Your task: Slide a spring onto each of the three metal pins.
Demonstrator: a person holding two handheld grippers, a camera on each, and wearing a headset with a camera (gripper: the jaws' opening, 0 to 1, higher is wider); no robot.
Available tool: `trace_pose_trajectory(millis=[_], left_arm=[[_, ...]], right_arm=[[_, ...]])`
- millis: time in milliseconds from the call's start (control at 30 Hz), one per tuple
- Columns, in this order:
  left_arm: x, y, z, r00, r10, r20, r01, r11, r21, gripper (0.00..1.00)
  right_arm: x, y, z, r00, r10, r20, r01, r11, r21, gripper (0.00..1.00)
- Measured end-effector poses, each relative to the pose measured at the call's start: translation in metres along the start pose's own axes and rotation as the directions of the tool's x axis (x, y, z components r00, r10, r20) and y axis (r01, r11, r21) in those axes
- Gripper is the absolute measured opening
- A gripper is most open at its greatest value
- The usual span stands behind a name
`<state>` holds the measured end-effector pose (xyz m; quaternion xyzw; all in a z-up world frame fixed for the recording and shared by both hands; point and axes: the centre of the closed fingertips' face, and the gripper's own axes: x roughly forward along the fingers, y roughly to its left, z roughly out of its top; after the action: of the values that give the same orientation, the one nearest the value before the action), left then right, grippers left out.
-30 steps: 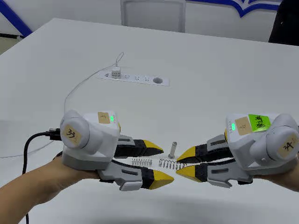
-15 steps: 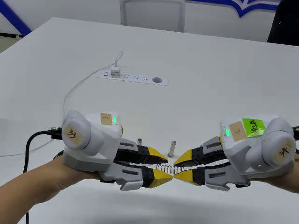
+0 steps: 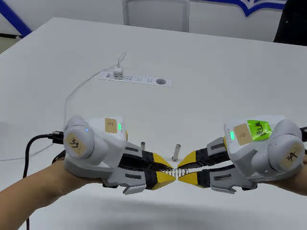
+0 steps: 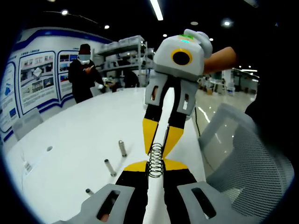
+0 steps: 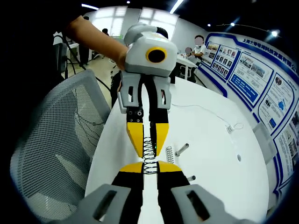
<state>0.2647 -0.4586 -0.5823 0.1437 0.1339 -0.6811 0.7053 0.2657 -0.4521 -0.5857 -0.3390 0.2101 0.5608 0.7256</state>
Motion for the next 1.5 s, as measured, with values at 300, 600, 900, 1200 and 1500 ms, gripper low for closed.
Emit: trace_pose_trajectory(millis=[300,600,900,1200,1500], left_arm=[[-0.001,0.001,0.005,1.0000,0.004,0.007,-0.005,0.999,0.039,0.10],[0.002,-0.003,0.010,0.9998,-0.014,0.013,0.013,0.999,0.047,0.10],[0.001,-0.006,0.006,0.9997,-0.025,-0.007,0.026,0.998,0.065,0.10],[0.001,-0.004,0.001,0.9994,-0.005,-0.035,0.008,0.996,0.084,0.10],[0.000,-0.002,0.006,0.9995,0.012,-0.030,-0.009,0.996,0.088,0.10]], right_arm=[[-0.005,-0.004,0.003,0.9995,0.014,0.030,-0.014,1.000,0.019,0.12],[-0.007,-0.002,-0.010,0.9991,0.040,0.013,-0.041,0.997,0.068,0.13],[-0.009,0.004,-0.003,0.9970,0.067,0.040,-0.070,0.993,0.094,0.11],[-0.013,0.002,0.015,0.9929,0.067,0.098,-0.078,0.991,0.106,0.11],[-0.017,-0.001,0.026,0.9852,0.048,0.164,-0.073,0.986,0.151,0.11]])
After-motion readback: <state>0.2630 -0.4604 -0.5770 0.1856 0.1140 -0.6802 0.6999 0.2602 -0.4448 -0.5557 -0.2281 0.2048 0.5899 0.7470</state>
